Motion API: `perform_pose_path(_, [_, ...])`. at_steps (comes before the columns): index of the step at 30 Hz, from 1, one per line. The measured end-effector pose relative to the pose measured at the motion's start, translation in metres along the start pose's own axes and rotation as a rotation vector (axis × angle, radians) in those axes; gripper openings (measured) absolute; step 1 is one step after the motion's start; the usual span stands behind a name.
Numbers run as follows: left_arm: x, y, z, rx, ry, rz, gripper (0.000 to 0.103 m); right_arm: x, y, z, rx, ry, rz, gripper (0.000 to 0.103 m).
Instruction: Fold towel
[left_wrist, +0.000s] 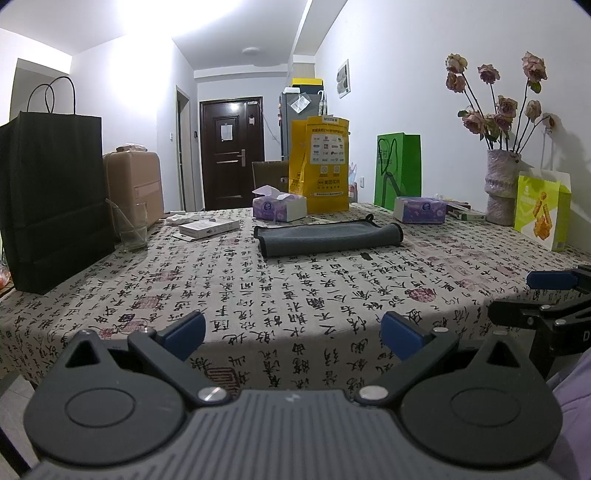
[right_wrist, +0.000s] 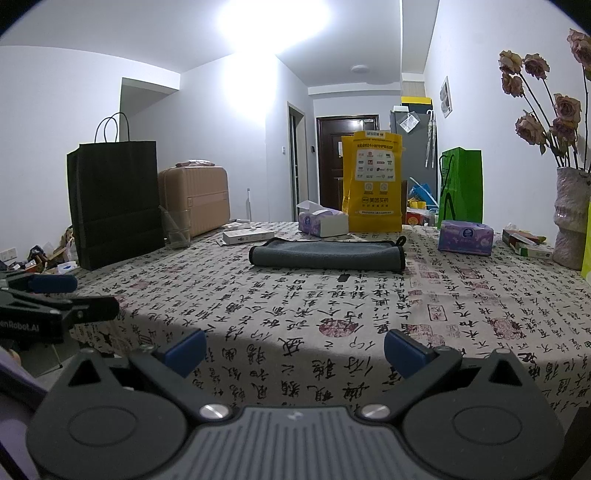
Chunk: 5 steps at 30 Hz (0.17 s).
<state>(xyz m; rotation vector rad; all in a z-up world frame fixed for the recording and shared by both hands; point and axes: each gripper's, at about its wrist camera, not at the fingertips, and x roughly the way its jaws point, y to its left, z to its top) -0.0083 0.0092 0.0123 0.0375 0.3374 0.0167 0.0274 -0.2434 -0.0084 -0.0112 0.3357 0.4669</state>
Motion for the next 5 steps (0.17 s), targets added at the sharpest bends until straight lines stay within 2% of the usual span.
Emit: perform_pose_path(5, [0.0004,0.0002,0.0002,0.002,0.001,-0.004,0.103,-0.0001,0.0,0.0001,0.0,0.0,0.0,0.103])
